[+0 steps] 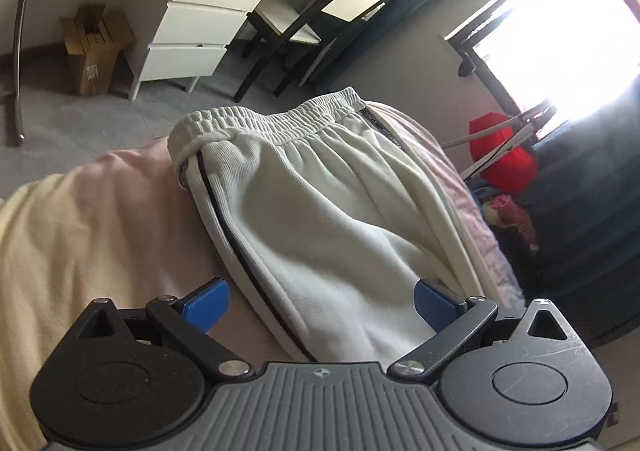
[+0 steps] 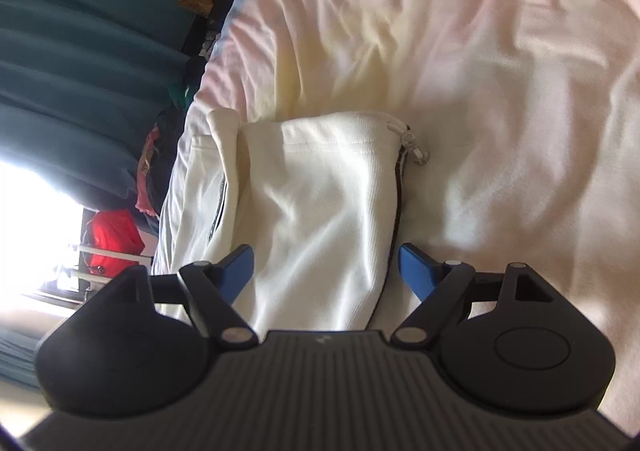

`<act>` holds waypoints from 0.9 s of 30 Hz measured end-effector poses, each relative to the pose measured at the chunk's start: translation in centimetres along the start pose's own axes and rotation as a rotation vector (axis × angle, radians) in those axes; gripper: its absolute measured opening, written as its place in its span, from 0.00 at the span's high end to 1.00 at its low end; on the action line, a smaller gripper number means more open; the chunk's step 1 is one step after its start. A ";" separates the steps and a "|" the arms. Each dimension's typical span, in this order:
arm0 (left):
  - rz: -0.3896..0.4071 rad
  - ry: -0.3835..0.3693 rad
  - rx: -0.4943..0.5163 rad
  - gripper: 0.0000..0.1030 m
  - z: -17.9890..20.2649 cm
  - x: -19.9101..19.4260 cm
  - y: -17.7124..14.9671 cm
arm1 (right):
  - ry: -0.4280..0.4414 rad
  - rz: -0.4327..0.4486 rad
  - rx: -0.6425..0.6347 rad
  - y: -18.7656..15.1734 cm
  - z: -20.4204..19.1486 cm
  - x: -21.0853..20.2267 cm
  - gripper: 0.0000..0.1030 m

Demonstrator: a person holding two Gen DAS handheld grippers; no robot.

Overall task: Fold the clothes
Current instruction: 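Move the left gripper to the elastic waistband of the folded sweatpants, then grasp the waistband with the left gripper while the right gripper grasps the drawstring tip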

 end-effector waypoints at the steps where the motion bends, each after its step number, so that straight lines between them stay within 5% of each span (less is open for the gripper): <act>1: -0.023 -0.017 -0.038 0.03 -0.7 0.0 -0.1 | 0.009 -0.025 -0.012 -0.1 -0.1 0.4 0.21; 4: -0.111 -0.117 -0.212 0.03 -2.7 0.7 -0.4 | 0.022 -0.043 -0.024 -0.1 -0.1 0.7 0.20; 7: -0.115 -0.129 -0.310 0.08 -4.5 0.7 -0.4 | 0.045 -0.034 0.015 0.2 0.4 0.8 0.20; 9: -0.089 -0.079 -0.312 0.10 -5.4 0.4 -0.2 | 0.046 -0.018 0.030 0.5 0.7 0.9 0.25; 17: -0.040 -0.081 -0.292 0.13 -5.9 0.3 1.3 | 0.033 0.042 0.031 1.8 1.0 1.9 0.34; 27: 0.066 -0.003 -0.261 0.49 -7.4 0.7 3.6 | 0.092 0.143 0.088 3.3 1.7 2.0 0.36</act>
Point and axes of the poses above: each gripper's, at about its wrist camera, not at the fingertips, and x roughly the way its jaws point, z to its right, y to its top, the point moved 6 cm from there along x, roughly the way its jaws point, and after that the axes turned 3 degrees about -z, right-handed, at the moved point
